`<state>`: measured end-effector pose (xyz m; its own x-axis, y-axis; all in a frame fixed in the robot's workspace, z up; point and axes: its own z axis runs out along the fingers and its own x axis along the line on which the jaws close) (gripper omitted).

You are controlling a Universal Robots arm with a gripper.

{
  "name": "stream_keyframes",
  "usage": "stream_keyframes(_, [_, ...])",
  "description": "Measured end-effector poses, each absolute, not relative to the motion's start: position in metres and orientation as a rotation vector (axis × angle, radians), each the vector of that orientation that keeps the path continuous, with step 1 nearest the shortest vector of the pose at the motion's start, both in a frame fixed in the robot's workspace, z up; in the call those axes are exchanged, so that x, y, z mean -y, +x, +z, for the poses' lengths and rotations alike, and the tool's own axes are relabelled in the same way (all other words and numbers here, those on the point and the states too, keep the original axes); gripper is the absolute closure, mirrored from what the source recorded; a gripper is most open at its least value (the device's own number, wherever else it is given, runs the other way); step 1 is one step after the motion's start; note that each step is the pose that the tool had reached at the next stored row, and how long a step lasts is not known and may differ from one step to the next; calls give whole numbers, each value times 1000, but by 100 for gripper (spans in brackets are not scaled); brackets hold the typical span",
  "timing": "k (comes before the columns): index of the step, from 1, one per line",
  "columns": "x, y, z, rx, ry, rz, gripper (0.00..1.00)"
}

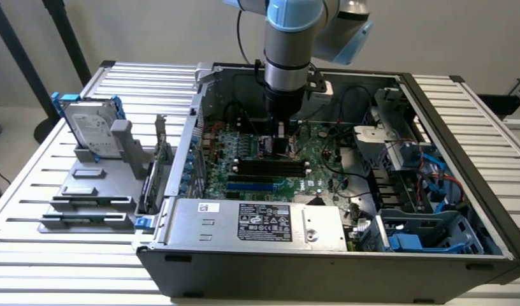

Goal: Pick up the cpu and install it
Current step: 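Place the cpu into insertion slot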

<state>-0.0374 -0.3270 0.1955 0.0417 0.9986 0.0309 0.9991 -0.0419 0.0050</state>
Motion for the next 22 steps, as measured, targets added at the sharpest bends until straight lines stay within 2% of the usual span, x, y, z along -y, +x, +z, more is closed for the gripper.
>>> stream_keyframes(22, [327, -37, 200, 2163, -2259, -30, 38])
